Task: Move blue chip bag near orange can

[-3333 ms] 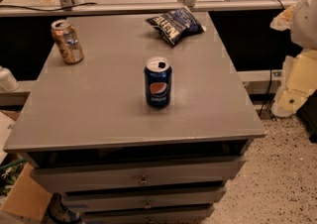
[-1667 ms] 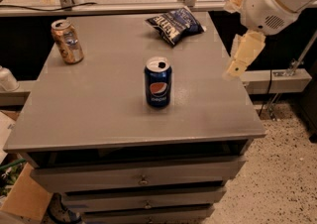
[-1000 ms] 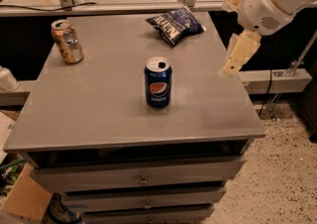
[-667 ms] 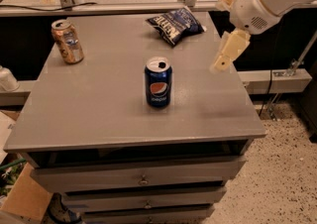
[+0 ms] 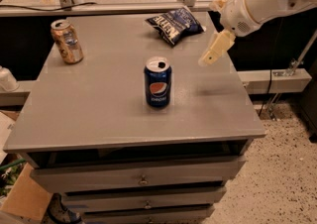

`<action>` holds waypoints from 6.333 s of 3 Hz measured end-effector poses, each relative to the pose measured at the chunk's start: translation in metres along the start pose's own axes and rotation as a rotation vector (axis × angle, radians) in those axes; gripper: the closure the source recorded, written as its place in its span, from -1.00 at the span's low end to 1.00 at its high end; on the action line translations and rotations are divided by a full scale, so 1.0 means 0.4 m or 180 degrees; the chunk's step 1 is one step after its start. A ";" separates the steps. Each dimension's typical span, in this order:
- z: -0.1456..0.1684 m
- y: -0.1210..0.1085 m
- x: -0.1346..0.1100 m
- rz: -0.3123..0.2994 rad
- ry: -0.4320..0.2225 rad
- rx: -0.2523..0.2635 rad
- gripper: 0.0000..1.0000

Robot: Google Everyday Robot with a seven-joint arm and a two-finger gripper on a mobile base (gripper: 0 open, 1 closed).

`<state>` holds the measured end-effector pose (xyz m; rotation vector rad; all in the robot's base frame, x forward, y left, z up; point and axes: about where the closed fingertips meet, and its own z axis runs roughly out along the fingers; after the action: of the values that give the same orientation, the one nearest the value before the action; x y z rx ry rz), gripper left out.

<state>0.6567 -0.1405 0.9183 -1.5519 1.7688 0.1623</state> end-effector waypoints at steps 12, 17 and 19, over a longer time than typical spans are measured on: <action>0.338 -0.243 -0.031 0.0876 -0.0351 0.0662 1.00; 0.301 -0.208 -0.476 -0.0111 -0.1305 -0.0035 0.66; 0.298 -0.215 -0.316 0.0011 -0.0748 0.0046 -0.28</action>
Offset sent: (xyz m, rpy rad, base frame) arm 0.1232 0.0004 -0.0352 0.1095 -0.1499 -0.0895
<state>0.7835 0.0040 0.9437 -1.4559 1.5850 0.3196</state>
